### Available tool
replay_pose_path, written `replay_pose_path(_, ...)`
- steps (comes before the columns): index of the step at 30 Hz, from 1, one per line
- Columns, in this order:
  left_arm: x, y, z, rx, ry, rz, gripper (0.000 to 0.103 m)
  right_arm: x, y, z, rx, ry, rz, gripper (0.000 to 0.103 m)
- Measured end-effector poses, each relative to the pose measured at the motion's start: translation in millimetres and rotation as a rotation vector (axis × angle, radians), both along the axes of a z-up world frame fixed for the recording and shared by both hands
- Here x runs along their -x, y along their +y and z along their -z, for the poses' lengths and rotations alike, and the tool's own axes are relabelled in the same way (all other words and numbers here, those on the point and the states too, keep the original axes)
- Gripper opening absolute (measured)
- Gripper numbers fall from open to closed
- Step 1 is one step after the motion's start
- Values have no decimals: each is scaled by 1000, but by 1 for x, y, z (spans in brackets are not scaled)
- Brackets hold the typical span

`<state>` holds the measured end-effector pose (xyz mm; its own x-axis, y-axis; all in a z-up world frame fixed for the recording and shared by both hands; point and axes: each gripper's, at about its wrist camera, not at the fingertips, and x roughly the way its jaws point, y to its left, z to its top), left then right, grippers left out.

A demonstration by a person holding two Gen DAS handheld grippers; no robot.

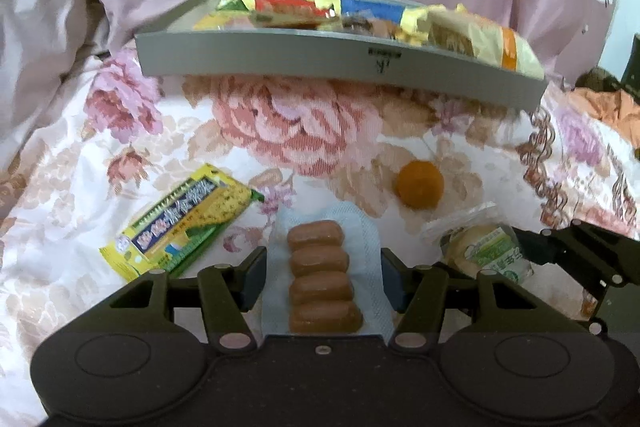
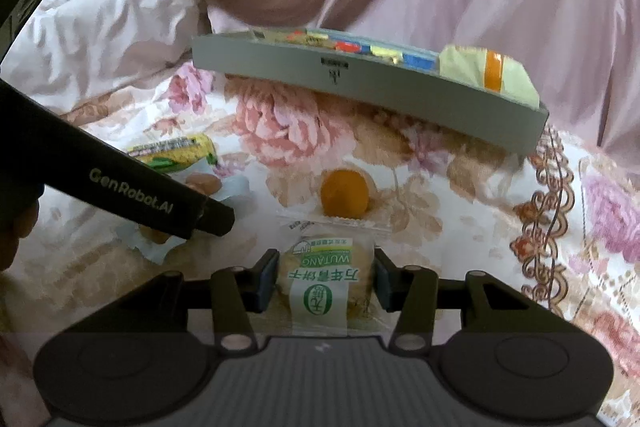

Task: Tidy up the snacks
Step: 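Lift the sausage pack and pastry bag and carry them toward the tray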

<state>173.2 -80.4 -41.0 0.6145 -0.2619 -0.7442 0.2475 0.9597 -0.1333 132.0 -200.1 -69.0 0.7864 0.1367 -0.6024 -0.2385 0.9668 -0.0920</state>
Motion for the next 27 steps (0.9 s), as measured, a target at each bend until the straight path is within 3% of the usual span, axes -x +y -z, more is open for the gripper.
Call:
replay_pose_path(14, -16, 7, -53, 58, -129, -47, 60, -9, -7, -34, -40, -133, 8, 53)
replay_pose_path(27, -79, 12, -95, 84, -255, -102, 61, -74, -15, -85, -75, -263, -1, 53)
